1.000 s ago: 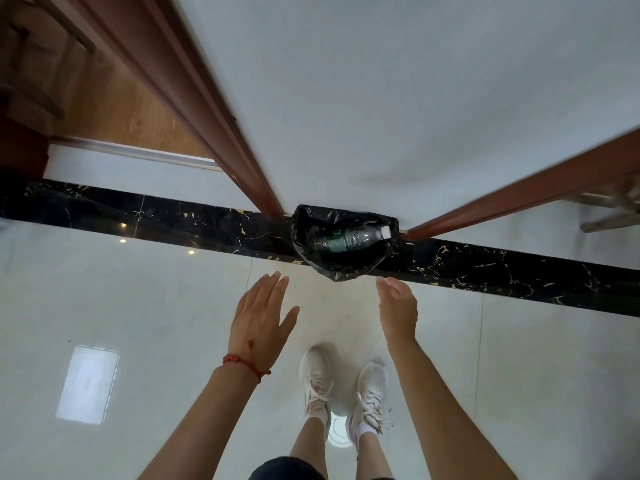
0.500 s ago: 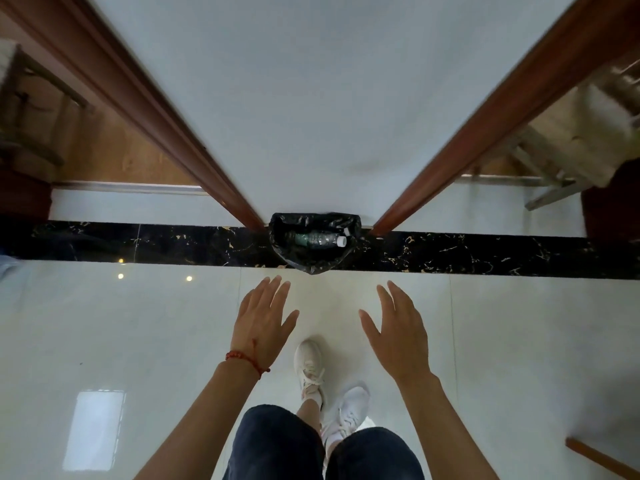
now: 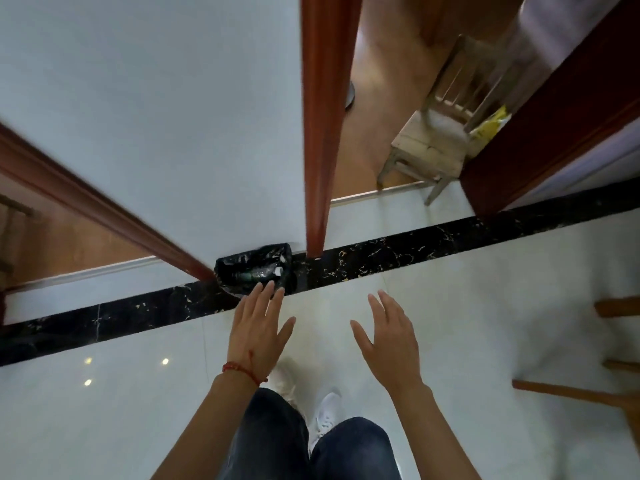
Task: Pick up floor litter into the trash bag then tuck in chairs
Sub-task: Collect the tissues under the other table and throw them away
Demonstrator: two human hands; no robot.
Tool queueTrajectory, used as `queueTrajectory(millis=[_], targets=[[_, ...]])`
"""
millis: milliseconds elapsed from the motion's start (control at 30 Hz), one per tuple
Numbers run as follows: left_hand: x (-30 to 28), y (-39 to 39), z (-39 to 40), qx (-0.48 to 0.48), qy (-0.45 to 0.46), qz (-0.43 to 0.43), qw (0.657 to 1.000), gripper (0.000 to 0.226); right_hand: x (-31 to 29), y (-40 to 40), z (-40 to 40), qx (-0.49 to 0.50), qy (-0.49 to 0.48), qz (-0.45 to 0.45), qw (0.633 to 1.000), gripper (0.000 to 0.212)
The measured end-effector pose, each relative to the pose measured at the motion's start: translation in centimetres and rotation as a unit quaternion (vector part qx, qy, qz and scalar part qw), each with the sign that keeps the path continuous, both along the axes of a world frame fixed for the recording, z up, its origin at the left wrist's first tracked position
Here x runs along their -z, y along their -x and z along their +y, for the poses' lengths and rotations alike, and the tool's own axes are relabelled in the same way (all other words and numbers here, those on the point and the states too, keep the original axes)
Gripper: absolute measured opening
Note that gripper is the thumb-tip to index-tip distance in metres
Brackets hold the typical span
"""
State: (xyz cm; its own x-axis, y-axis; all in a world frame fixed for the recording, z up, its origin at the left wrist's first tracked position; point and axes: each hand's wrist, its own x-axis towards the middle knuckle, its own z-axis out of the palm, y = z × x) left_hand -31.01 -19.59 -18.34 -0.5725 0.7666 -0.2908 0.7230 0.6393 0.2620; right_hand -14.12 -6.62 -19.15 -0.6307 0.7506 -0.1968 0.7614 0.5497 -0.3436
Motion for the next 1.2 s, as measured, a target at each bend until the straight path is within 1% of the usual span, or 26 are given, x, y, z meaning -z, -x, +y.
queueTrajectory(millis=[133, 200, 300, 367, 433, 500, 600, 667, 767, 867, 1000, 1067, 1133, 1200], targets=[[-3.3, -1.7, 2.6, 0.05, 0.004, 0.006, 0.999, 0.074, -3.2, -3.1, 1.0, 0.049, -0.012, 0.015, 0.999, 0.07], [-4.4, -2.5, 3.9, 0.074, -0.007, 0.018, 0.997, 0.069, -4.6, -4.8, 1.4, 0.073, -0.022, 0.022, 0.997, 0.074], [-6.7, -3.9, 5.9, 0.112, -0.029, 0.049, 0.992, 0.067, -6.3, -7.0, 2.1, 0.106, -0.029, 0.036, 0.993, 0.082], [-8.1, -4.8, 7.0, 0.137, -0.025, 0.047, 0.989, 0.069, -7.2, -8.5, 2.4, 0.125, -0.035, 0.034, 0.991, 0.078], [-9.1, -5.6, 8.0, 0.146, -0.04, 0.044, 0.987, 0.077, -8.0, -9.9, 2.6, 0.141, -0.037, 0.029, 0.989, 0.07], [-9.8, -6.4, 9.1, 0.169, -0.044, 0.044, 0.984, 0.072, -8.7, -11.4, 2.7, 0.16, -0.037, 0.028, 0.986, 0.068], [-11.2, -7.9, 10.7, 0.202, -0.047, 0.042, 0.977, 0.063, -9.7, -13.6, 2.8, 0.198, -0.048, 0.026, 0.979, 0.072], [-12.0, -8.9, 11.8, 0.233, -0.053, 0.045, 0.97, 0.062, -10.2, -15.0, 2.7, 0.227, -0.052, 0.025, 0.972, 0.079], [-12.2, -10.2, 13.3, 0.291, -0.043, 0.046, 0.955, 0.073, -10.8, -16.7, 2.2, 0.273, -0.052, 0.018, 0.96, 0.078], [-12.1, -11.3, 15.0, 0.348, -0.027, 0.043, 0.936, 0.074, -11.1, -18.1, 1.6, 0.322, -0.044, 0.016, 0.946, 0.079], [-12.2, -12.4, 17.4, 0.431, -0.027, 0.045, 0.901, 0.075, -11.2, -18.9, 0.2, 0.409, -0.049, 0.023, 0.911, 0.077], [-12.5, -13.0, 18.3, 0.468, -0.036, 0.044, 0.882, 0.072, -11.2, -18.9, -0.9, 0.451, -0.048, 0.029, 0.891, 0.077], [-12.2, -13.6, 19.2, 0.505, -0.064, 0.028, 0.86, 0.062, -11.3, -18.8, -2.3, 0.489, -0.037, 0.029, 0.871, 0.077], [-11.9, -14.5, 19.7, 0.547, -0.078, 0.023, 0.833, 0.062, -11.3, -18.9, -3.8, 0.529, -0.021, 0.029, 0.848, 0.066]])
